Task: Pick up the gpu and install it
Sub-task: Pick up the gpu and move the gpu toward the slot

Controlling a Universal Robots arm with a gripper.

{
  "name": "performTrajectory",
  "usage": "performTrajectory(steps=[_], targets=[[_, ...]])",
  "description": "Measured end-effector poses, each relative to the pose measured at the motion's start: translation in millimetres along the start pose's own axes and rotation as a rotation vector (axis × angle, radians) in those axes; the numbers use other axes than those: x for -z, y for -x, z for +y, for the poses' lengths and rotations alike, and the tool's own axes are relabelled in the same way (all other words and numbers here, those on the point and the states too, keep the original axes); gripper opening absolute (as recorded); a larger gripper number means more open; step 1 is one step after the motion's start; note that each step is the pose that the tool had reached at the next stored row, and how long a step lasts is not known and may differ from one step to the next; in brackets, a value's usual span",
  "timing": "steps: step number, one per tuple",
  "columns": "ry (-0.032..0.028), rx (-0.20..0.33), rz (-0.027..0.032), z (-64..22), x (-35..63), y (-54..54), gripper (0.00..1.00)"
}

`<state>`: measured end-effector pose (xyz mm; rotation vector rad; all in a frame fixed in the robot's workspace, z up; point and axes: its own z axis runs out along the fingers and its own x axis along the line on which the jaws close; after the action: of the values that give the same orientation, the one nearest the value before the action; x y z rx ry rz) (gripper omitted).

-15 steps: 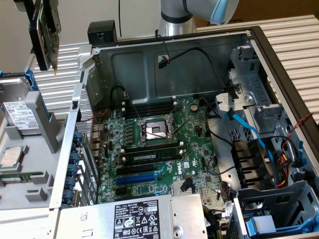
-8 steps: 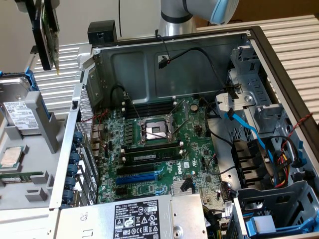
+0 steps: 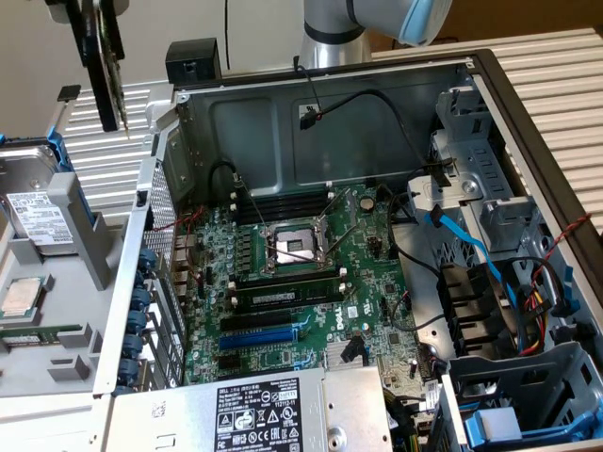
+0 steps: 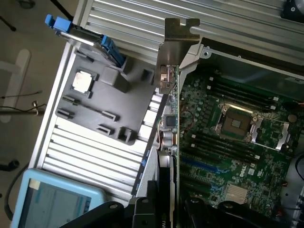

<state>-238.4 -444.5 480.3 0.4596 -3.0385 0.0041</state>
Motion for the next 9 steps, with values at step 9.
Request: performTrajectory(steps=[9], targets=[[-0.0002, 0.035, 0.0072, -7.7, 0.9, 16.1, 0.27]])
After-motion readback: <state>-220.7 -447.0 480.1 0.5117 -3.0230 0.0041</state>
